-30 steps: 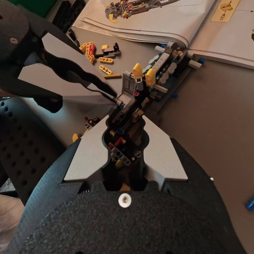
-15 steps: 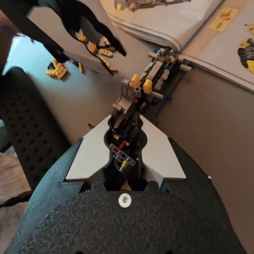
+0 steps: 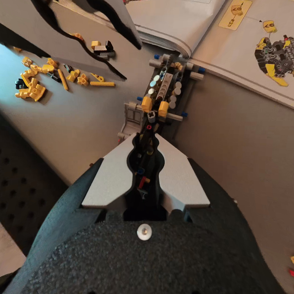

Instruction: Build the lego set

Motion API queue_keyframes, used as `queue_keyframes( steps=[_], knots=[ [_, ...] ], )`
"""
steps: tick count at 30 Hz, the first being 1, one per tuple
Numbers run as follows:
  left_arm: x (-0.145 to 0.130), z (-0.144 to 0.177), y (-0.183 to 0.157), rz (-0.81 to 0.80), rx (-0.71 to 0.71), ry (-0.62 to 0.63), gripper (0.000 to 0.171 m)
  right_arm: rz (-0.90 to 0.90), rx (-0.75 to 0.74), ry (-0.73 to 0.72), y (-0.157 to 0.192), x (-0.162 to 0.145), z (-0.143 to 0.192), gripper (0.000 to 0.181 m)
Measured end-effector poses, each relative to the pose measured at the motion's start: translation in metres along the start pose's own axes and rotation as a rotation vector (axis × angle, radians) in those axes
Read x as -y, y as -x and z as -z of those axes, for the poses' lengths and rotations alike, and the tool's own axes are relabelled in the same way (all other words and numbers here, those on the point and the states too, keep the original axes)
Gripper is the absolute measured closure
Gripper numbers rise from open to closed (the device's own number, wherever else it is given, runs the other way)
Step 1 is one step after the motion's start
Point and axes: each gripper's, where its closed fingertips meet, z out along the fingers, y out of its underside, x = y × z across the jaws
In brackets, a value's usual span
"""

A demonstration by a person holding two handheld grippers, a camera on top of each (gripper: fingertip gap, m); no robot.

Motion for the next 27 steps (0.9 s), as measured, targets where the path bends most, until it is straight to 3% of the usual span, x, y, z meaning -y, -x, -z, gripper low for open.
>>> queue_keyframes(
  steps=[8,17,23,27],
  knots=[
    [0.002,0.017,-0.010,0.065,-0.009,-0.060,0.136,0.176,0.039,0.068,-0.004,0.005,0.014,0.174],
    [0.009,0.037,-0.041,0.023,-0.015,-0.103,0.126,0.482,0.235,0.161,0.022,0.018,0.029,0.174],
    [0.000,0.030,-0.070,0.085,-0.102,-0.094,0.126,0.821,0.435,0.213,0.044,0.013,0.028,0.174],
    [-0.008,0.016,-0.077,0.113,-0.065,-0.062,0.136,0.888,0.501,0.220,0.038,0.008,0.011,0.174]
  ],
)
